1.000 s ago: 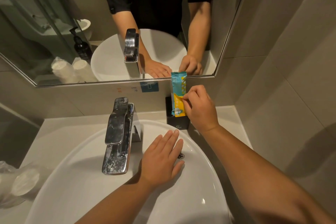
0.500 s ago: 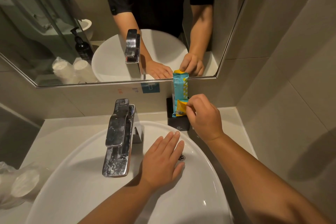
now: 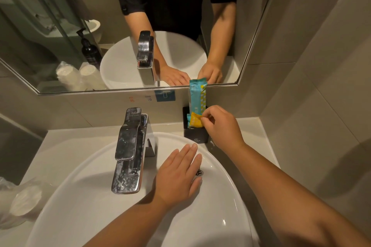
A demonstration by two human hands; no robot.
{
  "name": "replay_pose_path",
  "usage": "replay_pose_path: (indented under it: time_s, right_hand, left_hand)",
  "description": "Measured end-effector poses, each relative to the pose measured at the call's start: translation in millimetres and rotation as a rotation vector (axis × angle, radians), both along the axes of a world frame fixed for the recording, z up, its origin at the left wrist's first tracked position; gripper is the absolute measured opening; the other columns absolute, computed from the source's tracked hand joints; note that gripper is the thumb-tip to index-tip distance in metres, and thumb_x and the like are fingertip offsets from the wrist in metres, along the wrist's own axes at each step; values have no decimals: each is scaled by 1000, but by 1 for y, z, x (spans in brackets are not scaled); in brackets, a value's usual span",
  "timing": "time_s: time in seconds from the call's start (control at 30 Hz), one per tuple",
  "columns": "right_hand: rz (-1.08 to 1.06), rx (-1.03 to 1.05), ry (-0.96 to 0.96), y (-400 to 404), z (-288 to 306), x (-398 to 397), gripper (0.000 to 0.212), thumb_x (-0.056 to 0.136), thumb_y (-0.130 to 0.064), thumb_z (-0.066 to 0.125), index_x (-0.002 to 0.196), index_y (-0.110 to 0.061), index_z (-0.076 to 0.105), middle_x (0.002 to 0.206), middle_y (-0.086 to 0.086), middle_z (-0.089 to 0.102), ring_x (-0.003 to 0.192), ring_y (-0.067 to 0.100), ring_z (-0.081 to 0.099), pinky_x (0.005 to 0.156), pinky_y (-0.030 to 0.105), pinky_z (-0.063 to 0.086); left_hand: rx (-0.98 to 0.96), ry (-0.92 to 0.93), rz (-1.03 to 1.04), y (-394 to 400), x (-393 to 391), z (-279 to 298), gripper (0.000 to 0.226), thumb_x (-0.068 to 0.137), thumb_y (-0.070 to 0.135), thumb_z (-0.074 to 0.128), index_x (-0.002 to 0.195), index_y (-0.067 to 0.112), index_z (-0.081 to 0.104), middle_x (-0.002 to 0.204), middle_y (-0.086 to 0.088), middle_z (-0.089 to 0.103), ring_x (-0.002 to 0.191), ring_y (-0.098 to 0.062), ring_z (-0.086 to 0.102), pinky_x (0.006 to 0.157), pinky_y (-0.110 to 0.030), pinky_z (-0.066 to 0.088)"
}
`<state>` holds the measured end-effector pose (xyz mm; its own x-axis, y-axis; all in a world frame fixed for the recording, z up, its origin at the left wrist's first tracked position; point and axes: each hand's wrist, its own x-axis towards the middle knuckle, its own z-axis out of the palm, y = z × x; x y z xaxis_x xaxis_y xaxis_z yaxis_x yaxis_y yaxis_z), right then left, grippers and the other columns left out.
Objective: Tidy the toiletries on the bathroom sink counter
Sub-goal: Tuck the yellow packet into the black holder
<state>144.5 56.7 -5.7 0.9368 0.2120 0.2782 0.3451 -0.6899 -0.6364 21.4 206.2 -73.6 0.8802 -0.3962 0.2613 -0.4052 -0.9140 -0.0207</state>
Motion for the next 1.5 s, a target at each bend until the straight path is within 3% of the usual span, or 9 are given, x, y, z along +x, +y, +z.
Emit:
replay_pose_path:
  time_s: [0.2,0.47,0.67,0.93,1.1,1.33,1.5]
  right_hand:
    - [44,-97,79,-9,-8,5,6,87,-29,66,87,-24,63,95,-9,50,73,9,50,57,16,38]
    - [109,-231,201,-7,6,15,13,88,-31,64,95,-22,71,94,-3,49,83,17,54,67,32,46]
    - [145,-402,202,-5,10,16,26,96,-34,51,114,-25,68,97,0,46,90,22,54,74,35,49]
    - [100,-288,212,-12,3,6,33,95,-34,53,125,-25,60,108,3,55,93,19,55,72,28,42]
    - [14,-207,157,-21,2,-9,29,93,-35,55,118,-27,64,91,-7,47,79,14,50,60,22,35]
    - [-33,-202,129,-37,-8,-57,27,94,-35,51,113,-24,66,112,-2,60,96,17,56,80,28,45]
    - [-42,-355,117,-42,-20,-99,45,93,-41,49,135,-25,49,140,0,50,130,20,41,109,36,32]
  left_hand:
    - [0,-5,-2,-1,1,1,51,87,43,50,127,13,59,144,-13,45,133,-28,43,106,-45,39]
    - [23,-10,-1,-1,1,3,52,86,43,51,127,12,59,144,-13,45,133,-29,43,106,-46,38]
    - [25,4,0,-1,0,4,53,86,43,50,128,12,58,144,-13,45,133,-29,42,107,-45,37]
    - [10,26,-3,-1,0,7,53,84,42,53,127,12,59,143,-14,46,133,-29,43,106,-45,38]
    - [18,76,10,-2,-2,13,54,84,43,52,128,12,58,144,-13,45,133,-28,42,107,-45,38]
    - [3,174,8,-1,-6,28,56,84,40,57,131,10,55,145,-13,44,134,-29,41,108,-46,36]
    - [10,310,0,0,-6,40,59,94,37,36,148,16,26,159,-7,13,146,-22,8,119,-38,3]
